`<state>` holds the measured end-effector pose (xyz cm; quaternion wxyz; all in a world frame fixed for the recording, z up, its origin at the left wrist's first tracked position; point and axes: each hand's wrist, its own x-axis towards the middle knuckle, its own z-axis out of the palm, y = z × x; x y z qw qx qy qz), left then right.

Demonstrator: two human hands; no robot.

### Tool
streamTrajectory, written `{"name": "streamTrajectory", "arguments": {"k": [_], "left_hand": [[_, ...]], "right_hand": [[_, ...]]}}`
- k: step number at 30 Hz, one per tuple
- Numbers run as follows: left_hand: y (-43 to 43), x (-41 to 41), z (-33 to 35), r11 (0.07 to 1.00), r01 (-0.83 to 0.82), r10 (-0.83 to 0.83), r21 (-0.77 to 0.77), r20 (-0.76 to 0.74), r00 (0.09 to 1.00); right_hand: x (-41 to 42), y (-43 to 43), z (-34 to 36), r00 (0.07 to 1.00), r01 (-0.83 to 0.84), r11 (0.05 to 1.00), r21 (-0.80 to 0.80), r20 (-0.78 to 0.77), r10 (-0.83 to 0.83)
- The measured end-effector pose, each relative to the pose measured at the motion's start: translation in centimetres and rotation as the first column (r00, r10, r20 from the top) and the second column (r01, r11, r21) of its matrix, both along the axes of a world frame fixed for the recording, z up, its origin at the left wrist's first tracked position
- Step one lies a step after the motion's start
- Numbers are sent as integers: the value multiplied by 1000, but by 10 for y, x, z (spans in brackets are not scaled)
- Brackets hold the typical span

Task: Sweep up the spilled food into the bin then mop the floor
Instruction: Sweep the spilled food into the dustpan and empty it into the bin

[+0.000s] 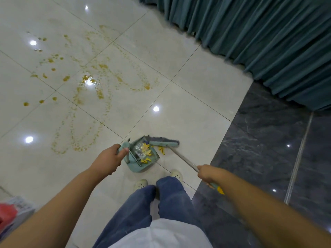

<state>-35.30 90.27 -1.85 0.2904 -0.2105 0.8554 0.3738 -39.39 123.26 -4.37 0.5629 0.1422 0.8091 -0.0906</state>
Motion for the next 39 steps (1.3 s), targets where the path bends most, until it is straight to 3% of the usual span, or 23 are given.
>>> {"name": "streamTrajectory", "arguments": {"k": [6, 9, 13, 18, 22, 24, 28, 35, 39], "left_hand": [[-4, 5, -1, 994, 80, -81, -68, -18, 997], [-12, 12, -2, 985, 97, -108, -146, -71, 992], [-22, 17, -8, 975, 129, -144, -180, -74, 987], [-25, 23, -16, 956, 180, -201, -231, -73, 977], [-30, 23, -17, 953, 185, -214, -240, -101, 972], [-33, 25, -17, 951, 192, -224, -241, -112, 968], [-37, 35, -15, 954, 191, -219, -230, -105, 970], [-54, 56, -10, 963, 161, -184, -218, -91, 979], [-60, 67, -11, 961, 147, -167, -235, -67, 984]], "right_hand": [[28, 22, 18, 989, 111, 991, -75, -86, -117], [34, 19, 18, 935, 329, 931, -157, -83, -344], [32, 2, -5, 822, 560, 818, -131, -37, -568], [62, -31, -22, 859, 512, 844, -159, 80, -506], [75, -40, -8, 644, 764, 619, -180, 280, -712], [75, -36, 3, 612, 790, 579, -201, 311, -727], [69, -23, 25, 640, 769, 594, -237, 285, -714], [47, -26, 17, 709, 702, 679, -214, 111, -697], [48, -42, 7, 670, 740, 644, -195, 123, -733]]}}
